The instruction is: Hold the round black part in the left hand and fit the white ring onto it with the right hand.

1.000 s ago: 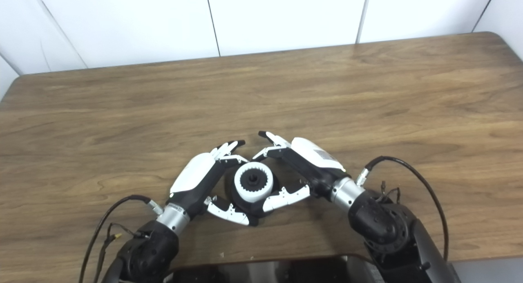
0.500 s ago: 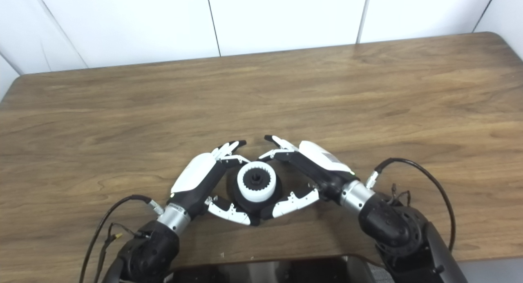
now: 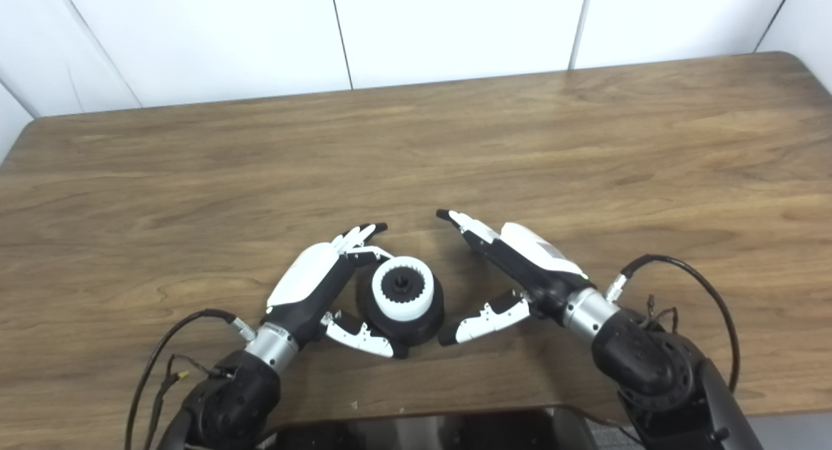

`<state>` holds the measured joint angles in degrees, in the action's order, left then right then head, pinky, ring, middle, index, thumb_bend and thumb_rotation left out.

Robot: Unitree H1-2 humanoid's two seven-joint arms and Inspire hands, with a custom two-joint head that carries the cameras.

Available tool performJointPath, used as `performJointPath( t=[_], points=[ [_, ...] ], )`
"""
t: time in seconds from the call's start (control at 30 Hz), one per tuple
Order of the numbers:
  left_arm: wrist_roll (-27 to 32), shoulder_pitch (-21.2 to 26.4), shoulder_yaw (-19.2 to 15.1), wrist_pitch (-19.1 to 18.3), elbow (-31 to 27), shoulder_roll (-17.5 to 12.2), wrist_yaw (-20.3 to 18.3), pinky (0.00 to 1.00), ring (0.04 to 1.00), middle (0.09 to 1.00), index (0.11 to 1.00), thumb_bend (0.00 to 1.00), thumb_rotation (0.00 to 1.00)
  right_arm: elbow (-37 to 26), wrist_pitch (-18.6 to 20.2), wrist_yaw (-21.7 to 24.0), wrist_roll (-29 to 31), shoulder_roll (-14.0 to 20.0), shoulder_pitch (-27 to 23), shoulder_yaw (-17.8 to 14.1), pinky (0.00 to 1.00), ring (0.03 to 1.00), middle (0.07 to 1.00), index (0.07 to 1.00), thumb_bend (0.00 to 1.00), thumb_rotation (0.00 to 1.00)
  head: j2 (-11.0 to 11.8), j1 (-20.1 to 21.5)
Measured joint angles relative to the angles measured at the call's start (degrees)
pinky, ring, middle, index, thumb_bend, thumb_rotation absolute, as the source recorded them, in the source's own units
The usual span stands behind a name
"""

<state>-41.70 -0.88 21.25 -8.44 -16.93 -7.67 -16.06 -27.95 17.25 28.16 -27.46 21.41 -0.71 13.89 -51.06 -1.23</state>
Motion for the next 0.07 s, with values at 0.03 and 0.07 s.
performJointPath(
  t=[0.03,0.07],
  points=[
    [0.0,0.0,0.0,0.0,0.0,0.0,0.0,1.0,1.0,0.979,0.575,0.98,0.27,0.0,0.0,-0.1,0.0,0.0,0.0,-0.1,0.87,0.994,1.0,1.0,1.0,0.44,0.0,0.0],
    [0.0,0.0,0.0,0.0,0.0,0.0,0.0,1.0,1.0,0.979,0.575,0.98,0.27,0.0,0.0,-0.3,0.0,0.0,0.0,-0.2,0.87,0.993,1.0,1.0,1.0,0.44,0.0,-0.1]
  ],
)
